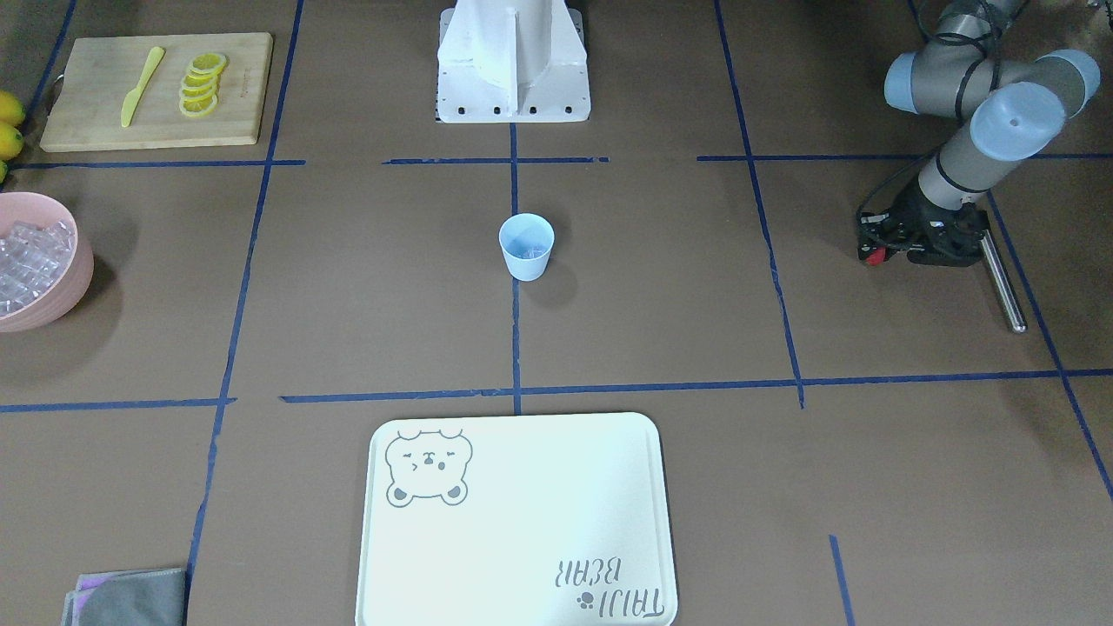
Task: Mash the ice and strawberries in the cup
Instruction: 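Reach the left gripper down to the red strawberry and grasp it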
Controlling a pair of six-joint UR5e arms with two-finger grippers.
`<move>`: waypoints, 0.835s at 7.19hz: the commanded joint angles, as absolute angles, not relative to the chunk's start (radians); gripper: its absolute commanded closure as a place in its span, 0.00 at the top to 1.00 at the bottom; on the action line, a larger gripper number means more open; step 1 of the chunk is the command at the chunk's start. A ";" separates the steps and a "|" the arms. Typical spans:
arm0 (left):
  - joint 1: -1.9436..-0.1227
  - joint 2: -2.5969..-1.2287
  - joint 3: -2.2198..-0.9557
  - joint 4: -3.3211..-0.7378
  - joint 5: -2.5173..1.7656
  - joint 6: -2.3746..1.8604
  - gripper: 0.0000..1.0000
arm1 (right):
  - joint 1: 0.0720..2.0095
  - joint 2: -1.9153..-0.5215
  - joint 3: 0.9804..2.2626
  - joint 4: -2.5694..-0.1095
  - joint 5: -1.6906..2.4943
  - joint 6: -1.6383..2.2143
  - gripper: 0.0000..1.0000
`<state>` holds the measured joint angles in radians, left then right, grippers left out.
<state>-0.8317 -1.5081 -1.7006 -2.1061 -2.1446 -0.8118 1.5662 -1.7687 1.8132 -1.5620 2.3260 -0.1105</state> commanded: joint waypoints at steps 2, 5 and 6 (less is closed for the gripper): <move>-0.842 -1.590 -1.735 -2.091 -2.145 -0.810 0.00 | 1.566 -1.769 1.815 -1.559 2.327 -0.110 1.00; -0.857 -1.745 -1.846 -1.807 -2.141 -0.815 0.00 | 1.566 -1.769 1.815 -1.559 2.326 -0.110 1.00; -0.856 -1.794 -1.909 -1.695 -2.141 -0.821 0.00 | 1.568 -1.769 1.815 -1.559 2.326 -0.110 1.00</move>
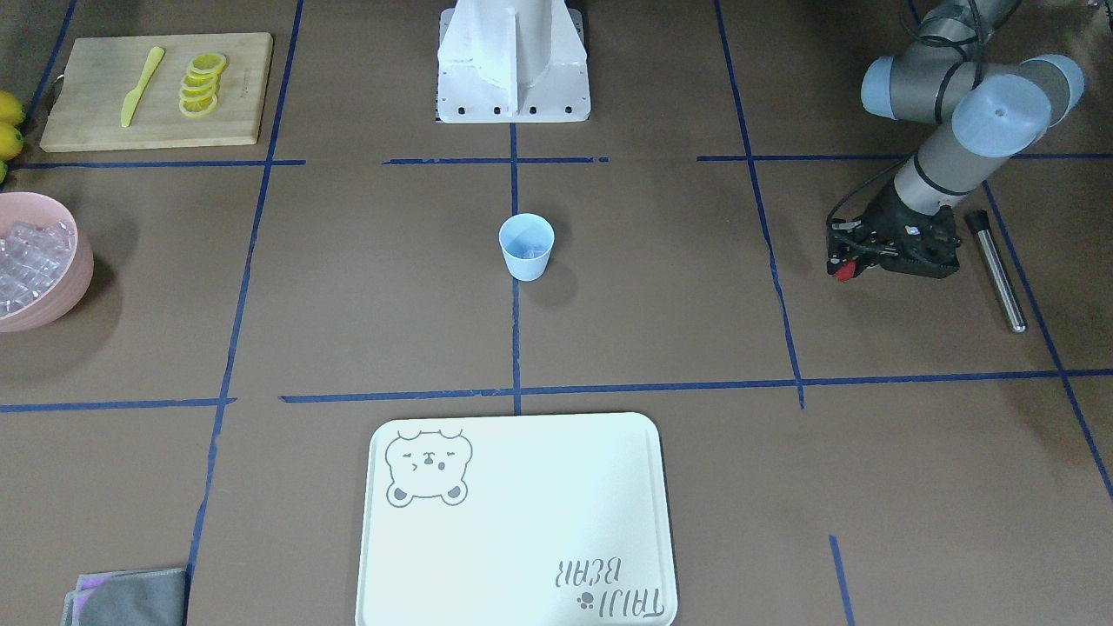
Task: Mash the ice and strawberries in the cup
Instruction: 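Carry the strawberry with the left gripper over the blue cup and release it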
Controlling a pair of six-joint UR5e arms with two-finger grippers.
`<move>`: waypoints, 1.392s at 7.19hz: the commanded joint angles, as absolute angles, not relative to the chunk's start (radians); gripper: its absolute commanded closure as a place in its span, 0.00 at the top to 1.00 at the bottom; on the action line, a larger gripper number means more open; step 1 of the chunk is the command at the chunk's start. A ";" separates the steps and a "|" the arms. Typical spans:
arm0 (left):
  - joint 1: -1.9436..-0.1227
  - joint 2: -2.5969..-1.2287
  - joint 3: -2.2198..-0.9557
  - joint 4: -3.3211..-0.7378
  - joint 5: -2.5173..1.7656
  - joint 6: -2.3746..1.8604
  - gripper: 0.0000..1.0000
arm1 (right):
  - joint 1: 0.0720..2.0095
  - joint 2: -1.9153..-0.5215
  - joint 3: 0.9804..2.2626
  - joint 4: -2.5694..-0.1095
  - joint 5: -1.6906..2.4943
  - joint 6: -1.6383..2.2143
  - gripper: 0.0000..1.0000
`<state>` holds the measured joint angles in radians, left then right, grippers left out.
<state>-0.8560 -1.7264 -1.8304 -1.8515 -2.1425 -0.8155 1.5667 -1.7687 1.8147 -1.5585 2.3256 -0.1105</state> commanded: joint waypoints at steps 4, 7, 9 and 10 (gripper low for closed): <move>-0.749 -2.073 -1.974 -1.372 -2.132 -1.041 0.00 | 1.566 -1.769 1.815 -1.559 2.329 -0.106 1.00; -0.611 -2.302 -1.846 -1.335 -2.005 -1.227 0.00 | 1.566 -1.767 1.816 -1.557 2.327 -0.106 1.00; -0.527 -2.409 -1.746 -1.339 -1.927 -1.314 0.00 | 1.566 -1.767 1.816 -1.559 2.329 -0.107 1.00; -0.514 -2.463 -1.677 -1.345 -1.911 -1.337 0.00 | 1.566 -1.767 1.816 -1.559 2.329 -0.107 1.00</move>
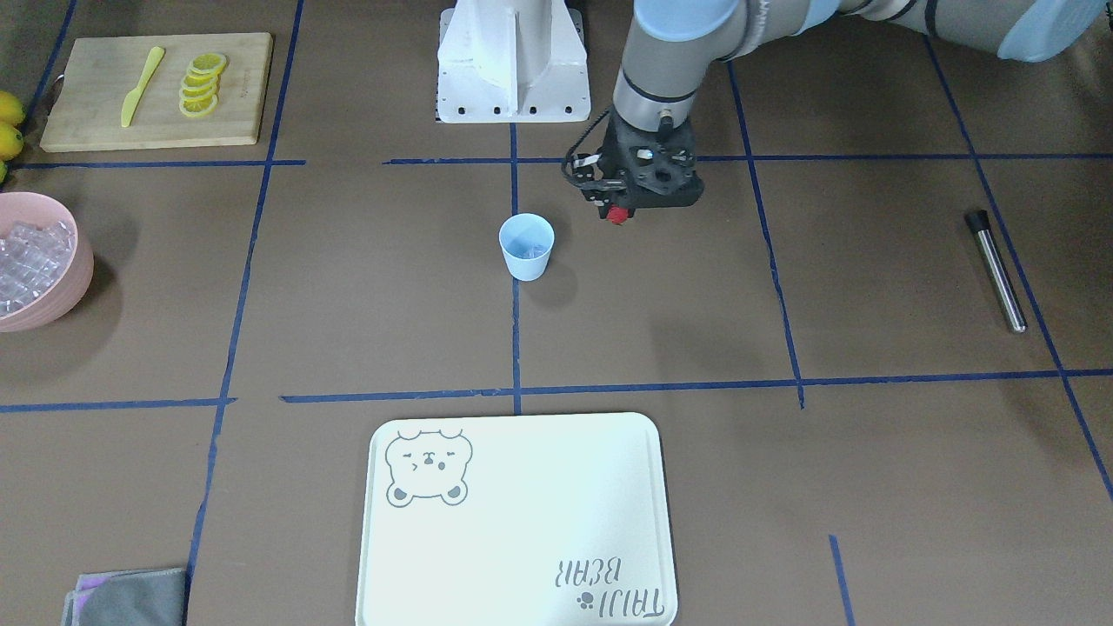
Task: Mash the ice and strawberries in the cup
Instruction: 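Carry the strawberry with the left gripper over the blue cup and release it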
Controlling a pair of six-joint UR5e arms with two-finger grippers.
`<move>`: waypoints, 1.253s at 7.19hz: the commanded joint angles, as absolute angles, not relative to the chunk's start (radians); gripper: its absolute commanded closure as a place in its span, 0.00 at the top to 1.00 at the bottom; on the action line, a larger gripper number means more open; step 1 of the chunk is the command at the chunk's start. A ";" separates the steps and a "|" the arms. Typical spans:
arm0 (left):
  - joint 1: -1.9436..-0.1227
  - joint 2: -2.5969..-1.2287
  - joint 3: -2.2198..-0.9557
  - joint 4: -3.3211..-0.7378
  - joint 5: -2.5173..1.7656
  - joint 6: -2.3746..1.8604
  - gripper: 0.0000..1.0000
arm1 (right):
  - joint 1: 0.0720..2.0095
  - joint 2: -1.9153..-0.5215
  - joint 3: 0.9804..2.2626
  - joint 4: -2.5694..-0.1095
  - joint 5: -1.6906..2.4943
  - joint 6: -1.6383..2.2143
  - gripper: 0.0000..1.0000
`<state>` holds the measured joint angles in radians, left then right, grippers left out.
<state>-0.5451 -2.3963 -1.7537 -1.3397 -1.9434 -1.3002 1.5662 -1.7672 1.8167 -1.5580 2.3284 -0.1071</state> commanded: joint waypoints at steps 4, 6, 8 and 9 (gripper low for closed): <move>-0.503 -2.471 -1.654 -1.350 -1.910 -1.328 0.72 | 1.566 -1.767 1.816 -1.559 2.330 -0.106 1.00; -0.503 -2.468 -1.657 -1.348 -1.910 -1.327 0.88 | 1.566 -1.767 1.816 -1.559 2.330 -0.106 1.00; -0.506 -2.426 -1.698 -1.341 -1.911 -1.251 0.99 | 1.566 -1.767 1.818 -1.559 2.330 -0.103 1.00; -0.518 -2.337 -1.779 -1.338 -1.914 -1.182 1.00 | 1.566 -1.767 1.818 -1.559 2.330 -0.103 1.00</move>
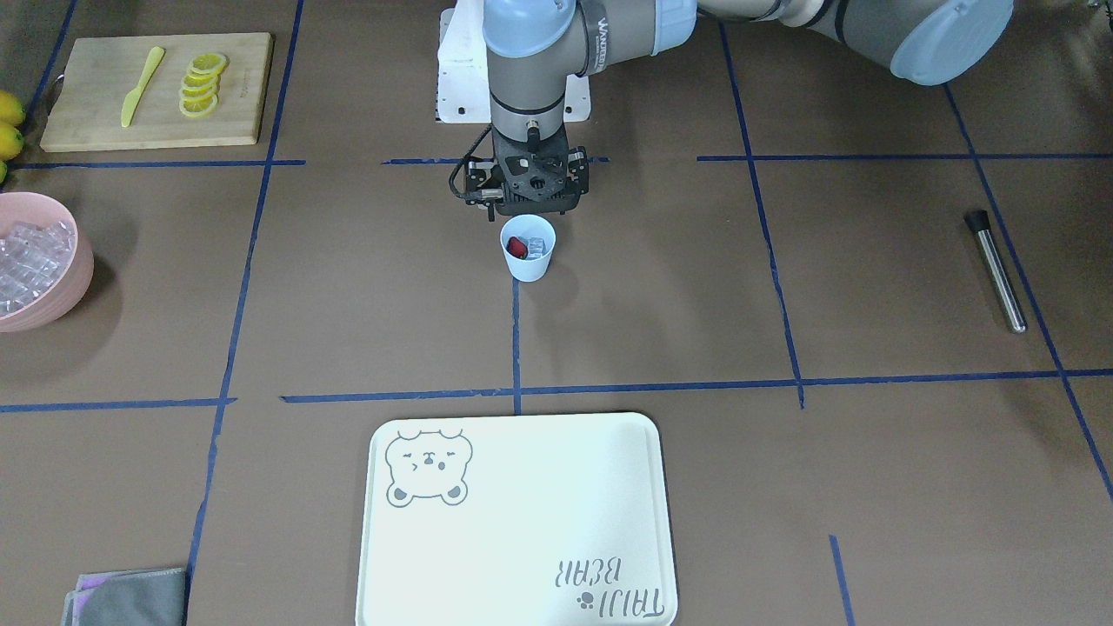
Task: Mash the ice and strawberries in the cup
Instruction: 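Withdraw the empty left gripper away from the cup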
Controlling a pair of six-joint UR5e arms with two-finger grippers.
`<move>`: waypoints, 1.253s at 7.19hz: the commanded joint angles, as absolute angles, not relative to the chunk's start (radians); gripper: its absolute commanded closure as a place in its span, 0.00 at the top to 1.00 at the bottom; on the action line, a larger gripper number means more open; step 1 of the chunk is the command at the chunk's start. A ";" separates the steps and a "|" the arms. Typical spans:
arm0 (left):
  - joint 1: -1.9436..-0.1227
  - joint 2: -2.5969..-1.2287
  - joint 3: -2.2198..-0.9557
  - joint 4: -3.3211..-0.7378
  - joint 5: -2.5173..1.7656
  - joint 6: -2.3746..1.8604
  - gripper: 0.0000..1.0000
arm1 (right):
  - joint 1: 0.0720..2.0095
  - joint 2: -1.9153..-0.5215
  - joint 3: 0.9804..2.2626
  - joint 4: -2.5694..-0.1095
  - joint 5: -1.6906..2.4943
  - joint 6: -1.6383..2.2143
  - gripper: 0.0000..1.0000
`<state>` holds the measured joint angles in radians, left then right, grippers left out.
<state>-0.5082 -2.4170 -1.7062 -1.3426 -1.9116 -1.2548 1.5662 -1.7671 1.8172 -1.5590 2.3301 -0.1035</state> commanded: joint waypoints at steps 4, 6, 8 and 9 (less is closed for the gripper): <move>-0.862 -2.001 -1.925 -1.345 -2.087 -0.700 1.00 | 1.566 -1.766 1.816 -1.559 2.329 -0.101 1.00; -1.070 -1.874 -1.916 -1.351 -2.141 -0.518 1.00 | 1.566 -1.767 1.816 -1.559 2.330 -0.101 1.00; -1.274 -1.832 -1.794 -1.348 -2.227 -0.214 1.00 | 1.566 -1.767 1.815 -1.559 2.330 -0.101 1.00; -1.331 -1.818 -1.696 -1.386 -2.273 -0.104 1.00 | 1.566 -1.767 1.815 -1.559 2.329 -0.106 1.00</move>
